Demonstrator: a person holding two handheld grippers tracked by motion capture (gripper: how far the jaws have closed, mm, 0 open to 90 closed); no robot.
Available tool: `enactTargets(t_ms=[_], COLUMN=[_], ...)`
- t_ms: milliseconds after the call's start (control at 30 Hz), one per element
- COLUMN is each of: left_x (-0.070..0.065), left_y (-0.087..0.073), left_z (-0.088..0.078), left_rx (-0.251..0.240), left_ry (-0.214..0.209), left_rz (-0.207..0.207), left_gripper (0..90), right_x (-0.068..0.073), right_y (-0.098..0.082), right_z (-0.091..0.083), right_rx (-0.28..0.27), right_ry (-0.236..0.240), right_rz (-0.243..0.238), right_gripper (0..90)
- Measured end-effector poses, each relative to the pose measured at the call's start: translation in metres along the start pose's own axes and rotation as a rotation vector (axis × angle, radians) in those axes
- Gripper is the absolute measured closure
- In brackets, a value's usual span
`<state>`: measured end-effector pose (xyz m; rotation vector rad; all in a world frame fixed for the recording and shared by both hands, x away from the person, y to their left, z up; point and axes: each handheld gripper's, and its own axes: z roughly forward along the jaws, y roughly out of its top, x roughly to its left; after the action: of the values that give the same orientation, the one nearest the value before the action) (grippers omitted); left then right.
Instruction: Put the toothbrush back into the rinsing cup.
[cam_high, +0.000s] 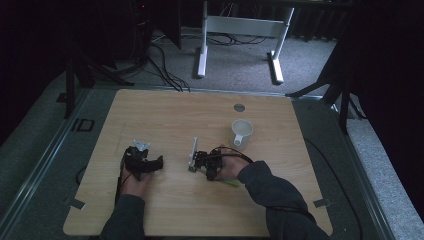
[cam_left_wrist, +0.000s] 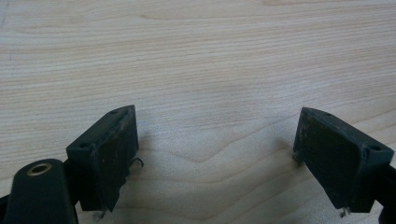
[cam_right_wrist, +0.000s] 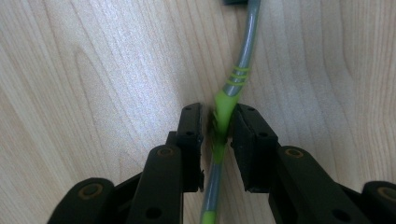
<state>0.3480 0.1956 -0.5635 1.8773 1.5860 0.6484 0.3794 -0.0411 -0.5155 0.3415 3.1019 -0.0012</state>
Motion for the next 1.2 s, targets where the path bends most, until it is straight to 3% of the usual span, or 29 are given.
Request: enactTargets(t_ms=[767,1200], left_x=[0.0,0.0], left_y=[0.0,0.0], left_z=[0.0,0.0], left_rx=[0.0,0.0], left_ry=[0.0,0.0], left_rz=[0.0,0.0], left_gripper=[14.5,14.5], right_x=[0.0022,0.0001], right_y=[0.0014,-0.0046], right_z=[0.0024,-0.0072], right_rx=[0.022,-0.024], right_ry=[-0.007,0.005], right_rz=[-0.012,0.003], right_gripper=[80.9,81.4])
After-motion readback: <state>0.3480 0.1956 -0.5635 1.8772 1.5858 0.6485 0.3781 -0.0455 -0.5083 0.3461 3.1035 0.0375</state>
